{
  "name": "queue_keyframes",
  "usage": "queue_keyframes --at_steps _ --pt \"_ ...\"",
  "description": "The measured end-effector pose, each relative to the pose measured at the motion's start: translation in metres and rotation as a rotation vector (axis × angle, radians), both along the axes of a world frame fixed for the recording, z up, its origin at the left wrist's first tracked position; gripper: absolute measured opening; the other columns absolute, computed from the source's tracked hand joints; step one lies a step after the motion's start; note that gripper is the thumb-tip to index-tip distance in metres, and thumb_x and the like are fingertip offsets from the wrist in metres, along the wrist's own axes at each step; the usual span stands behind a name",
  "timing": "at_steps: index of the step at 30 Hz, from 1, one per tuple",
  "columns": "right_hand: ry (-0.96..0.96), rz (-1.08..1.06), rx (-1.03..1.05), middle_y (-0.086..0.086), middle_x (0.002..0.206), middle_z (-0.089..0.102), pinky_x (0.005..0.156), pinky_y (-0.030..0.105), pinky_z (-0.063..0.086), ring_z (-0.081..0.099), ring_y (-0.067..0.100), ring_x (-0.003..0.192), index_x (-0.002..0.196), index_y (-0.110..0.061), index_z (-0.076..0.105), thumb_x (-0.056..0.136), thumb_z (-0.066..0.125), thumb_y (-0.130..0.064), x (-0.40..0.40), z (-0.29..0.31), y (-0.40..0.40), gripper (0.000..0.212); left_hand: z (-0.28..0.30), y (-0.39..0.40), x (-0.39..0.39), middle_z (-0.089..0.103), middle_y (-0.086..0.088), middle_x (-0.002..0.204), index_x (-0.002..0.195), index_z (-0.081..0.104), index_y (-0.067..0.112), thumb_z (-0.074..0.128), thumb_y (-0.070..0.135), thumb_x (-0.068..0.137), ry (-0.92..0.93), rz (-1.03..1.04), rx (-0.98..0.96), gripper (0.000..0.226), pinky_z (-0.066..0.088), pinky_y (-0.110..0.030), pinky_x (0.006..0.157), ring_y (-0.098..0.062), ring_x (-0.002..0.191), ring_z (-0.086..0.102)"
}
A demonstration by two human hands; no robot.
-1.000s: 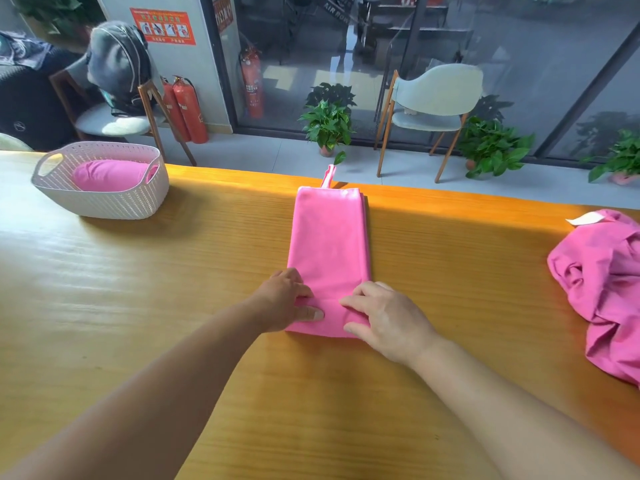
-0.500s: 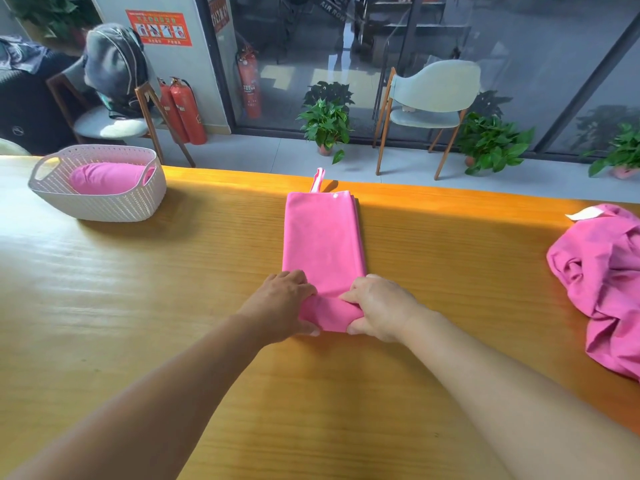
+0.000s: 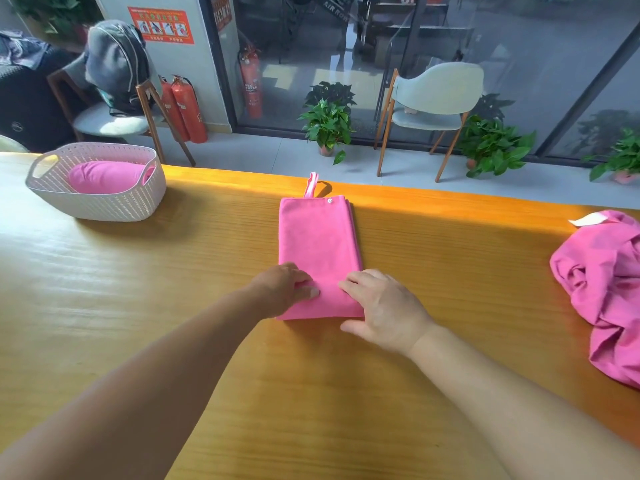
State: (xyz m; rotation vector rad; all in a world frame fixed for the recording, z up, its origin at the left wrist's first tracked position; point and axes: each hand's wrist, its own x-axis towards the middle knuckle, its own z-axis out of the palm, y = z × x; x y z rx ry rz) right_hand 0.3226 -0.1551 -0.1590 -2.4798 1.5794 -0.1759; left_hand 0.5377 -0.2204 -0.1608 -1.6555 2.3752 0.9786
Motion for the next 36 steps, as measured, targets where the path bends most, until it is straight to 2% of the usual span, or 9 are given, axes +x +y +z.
queue_keyframes --at_steps 5,11,15,17,21,25,29,32,36 --pt "0.125 0.007 -0.045 -0.002 0.121 0.059 0.101 0.032 0.038 0.050 0.023 0.117 0.127 -0.018 0.056 0.086 0.071 -0.026 0.008 -0.002 -0.007 0.045 0.000 0.007 -0.005 0.061 -0.002 0.113 0.121 0.053 0.023 0.044 0.047 0.100 -0.025 0.049 -0.067 0.034 0.049 -0.035 0.080 -0.023 0.097 0.057" --pt "0.175 0.020 0.118 -0.001 0.115 0.064 0.096 0.032 0.040 0.053 0.022 0.112 0.119 -0.022 0.060 0.088 0.067 -0.036 0.020 0.012 0.000 0.034 -0.008 0.041 0.016 0.040 0.006 0.127 0.138 0.048 0.027 0.059 0.067 0.081 -0.088 -0.140 -0.279 0.070 0.034 -0.032 0.104 -0.016 0.119 0.038" --pt "0.117 -0.046 0.309 0.002 0.085 0.066 0.070 0.032 0.043 0.059 0.022 0.085 0.082 -0.018 0.060 0.079 0.072 -0.038 0.028 0.018 0.002 0.023 -0.004 0.052 0.027 0.050 0.010 0.127 0.144 0.038 0.032 0.078 0.045 0.075 -0.010 -0.104 -0.234 0.080 0.039 -0.028 0.099 -0.014 0.118 0.045" --pt "-0.008 -0.101 0.495 0.003 0.082 0.067 0.067 0.034 0.045 0.059 0.018 0.078 0.086 -0.015 0.068 0.075 0.077 -0.038 0.023 0.018 -0.006 0.027 0.000 0.051 0.029 0.054 0.012 0.116 0.131 0.048 0.033 0.078 0.042 0.077 0.028 -0.069 -0.182 0.062 0.042 -0.027 0.092 -0.013 0.111 0.050" --pt "-0.228 -0.238 0.679 -0.012 0.111 0.069 0.090 0.024 0.048 0.061 0.006 0.103 0.116 -0.028 0.071 0.069 0.087 -0.037 0.011 0.019 -0.014 0.051 -0.002 0.039 0.030 0.050 0.012 0.117 0.128 0.057 0.029 0.074 0.047 0.080 0.061 -0.065 -0.101 0.054 0.040 -0.030 0.098 -0.011 0.116 0.044" --pt "-0.301 -0.247 0.489 -0.014 0.107 0.064 0.083 0.018 0.043 0.057 0.004 0.100 0.114 -0.029 0.072 0.073 0.086 -0.033 0.010 0.016 -0.008 0.044 -0.002 0.027 0.029 0.040 0.008 0.122 0.133 0.057 0.030 0.066 0.055 0.083 -0.017 -0.106 -0.107 0.057 0.037 -0.035 0.105 -0.013 0.119 0.036" --pt "-0.092 -0.042 0.115 -0.006 0.113 0.065 0.098 0.032 0.044 0.054 0.015 0.108 0.120 -0.022 0.068 0.086 0.067 -0.045 0.017 0.014 0.008 0.041 0.004 0.014 0.024 0.046 0.005 0.123 0.134 0.057 0.029 0.062 0.055 0.087 -0.038 -0.109 -0.032 0.054 0.036 -0.034 0.104 -0.015 0.121 0.037" --pt "0.123 -0.006 0.113 -0.005 0.125 0.055 0.104 0.033 0.039 0.047 0.017 0.119 0.135 -0.021 0.052 0.080 0.069 -0.057 0.023 0.008 0.016 0.068 0.008 0.010 0.021 0.050 0.002 0.126 0.137 0.053 0.028 0.060 0.053 0.089 -0.019 -0.065 -0.008 0.055 0.039 -0.038 0.103 -0.019 0.122 0.045" --pt "0.155 -0.004 0.140 0.000 0.121 0.057 0.101 0.034 0.041 0.048 0.022 0.117 0.130 -0.018 0.055 0.089 0.066 -0.044 0.025 0.012 0.003 0.050 0.011 0.014 0.014 0.051 0.000 0.139 0.143 0.042 0.027 0.048 0.052 0.096 -0.090 -0.055 -0.048 0.053 0.039 -0.037 0.103 -0.022 0.126 0.046"
